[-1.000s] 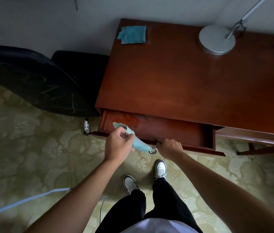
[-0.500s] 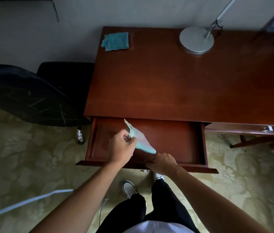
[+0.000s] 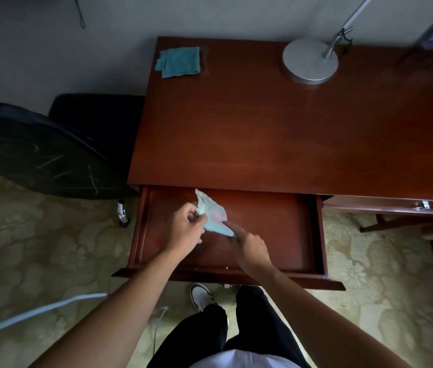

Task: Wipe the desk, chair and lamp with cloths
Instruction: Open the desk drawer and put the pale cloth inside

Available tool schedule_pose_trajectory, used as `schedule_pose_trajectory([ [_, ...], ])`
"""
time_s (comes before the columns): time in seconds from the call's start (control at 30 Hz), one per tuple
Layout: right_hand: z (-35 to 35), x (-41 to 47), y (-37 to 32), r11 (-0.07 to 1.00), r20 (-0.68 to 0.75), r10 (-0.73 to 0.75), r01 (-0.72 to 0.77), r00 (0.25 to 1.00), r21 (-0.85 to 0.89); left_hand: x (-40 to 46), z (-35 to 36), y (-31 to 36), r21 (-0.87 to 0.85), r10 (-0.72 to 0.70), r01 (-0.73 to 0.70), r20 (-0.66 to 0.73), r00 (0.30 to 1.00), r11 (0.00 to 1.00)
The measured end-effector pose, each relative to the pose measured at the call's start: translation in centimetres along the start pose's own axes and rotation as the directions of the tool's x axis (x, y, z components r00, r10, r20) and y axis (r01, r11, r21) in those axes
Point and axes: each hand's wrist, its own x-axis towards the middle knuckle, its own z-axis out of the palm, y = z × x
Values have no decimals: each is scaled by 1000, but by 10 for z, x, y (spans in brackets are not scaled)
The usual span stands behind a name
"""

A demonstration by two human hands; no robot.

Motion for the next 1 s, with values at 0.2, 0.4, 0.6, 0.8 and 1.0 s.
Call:
schedule_pose_trajectory([
  [0.2,32,-13,-5,962,302,0,82,953,-261,-8,-14,-51,278,-276,317,-178,945,907],
  [0.4,40,-27,-3,883,443,-9,215,896,-417,-31,-20,-102,185,-659,647,5,752,740],
  [0.6,39,-23,-9,782,443,-34,300,896,-546,-36,-29,-111,-103,-718,711,-59,693,695],
  [0.8,23,2,-22,766,272,1,174,962,-619,-14,-21,-81,-354,-702,639,-79,707,683],
  [1.0,14,14,-47,845,118,535,-528,837,-86,9,-24,-43,-825,-750,445,39,661,348],
])
